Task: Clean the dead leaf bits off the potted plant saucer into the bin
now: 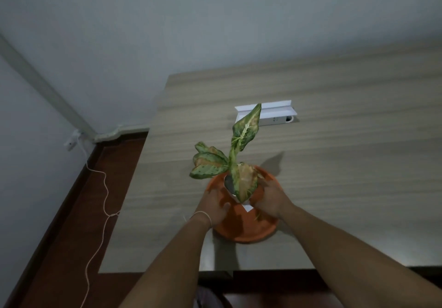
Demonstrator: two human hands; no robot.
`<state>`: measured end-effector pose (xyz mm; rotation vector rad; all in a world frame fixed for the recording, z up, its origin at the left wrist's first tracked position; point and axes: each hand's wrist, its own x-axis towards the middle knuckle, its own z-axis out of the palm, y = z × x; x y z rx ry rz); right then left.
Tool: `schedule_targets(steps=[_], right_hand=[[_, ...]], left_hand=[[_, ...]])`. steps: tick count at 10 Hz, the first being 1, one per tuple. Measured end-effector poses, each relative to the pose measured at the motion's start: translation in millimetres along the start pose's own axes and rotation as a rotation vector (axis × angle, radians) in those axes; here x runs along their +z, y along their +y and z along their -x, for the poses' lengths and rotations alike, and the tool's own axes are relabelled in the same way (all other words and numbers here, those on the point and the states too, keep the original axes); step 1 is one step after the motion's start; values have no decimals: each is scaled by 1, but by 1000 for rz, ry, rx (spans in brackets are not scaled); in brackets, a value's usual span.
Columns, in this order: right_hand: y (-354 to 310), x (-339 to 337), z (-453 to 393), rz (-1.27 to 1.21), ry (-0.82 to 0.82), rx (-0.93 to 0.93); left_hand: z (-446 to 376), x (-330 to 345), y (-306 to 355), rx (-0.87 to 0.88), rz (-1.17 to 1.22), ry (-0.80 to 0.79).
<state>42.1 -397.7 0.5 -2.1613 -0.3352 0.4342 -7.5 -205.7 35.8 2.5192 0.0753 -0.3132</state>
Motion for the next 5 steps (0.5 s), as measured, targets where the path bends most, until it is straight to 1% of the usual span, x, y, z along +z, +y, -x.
schedule_targets(steps=[1, 2, 3, 4, 5], right_hand=[[1, 4, -13, 73, 13, 13], [-7, 13, -22, 221, -97, 72], [3, 21, -32, 242, -97, 103], [9, 25, -39, 254, -79, 82], [30, 29, -34, 248, 52, -25]], left_hand=[[-21, 4, -9, -17, 20, 45], [-38, 6, -19, -27, -26, 0], [-47, 10, -17, 1, 128, 0], [-62, 21, -24, 0, 157, 25], [-65, 35, -45, 27, 4, -28]])
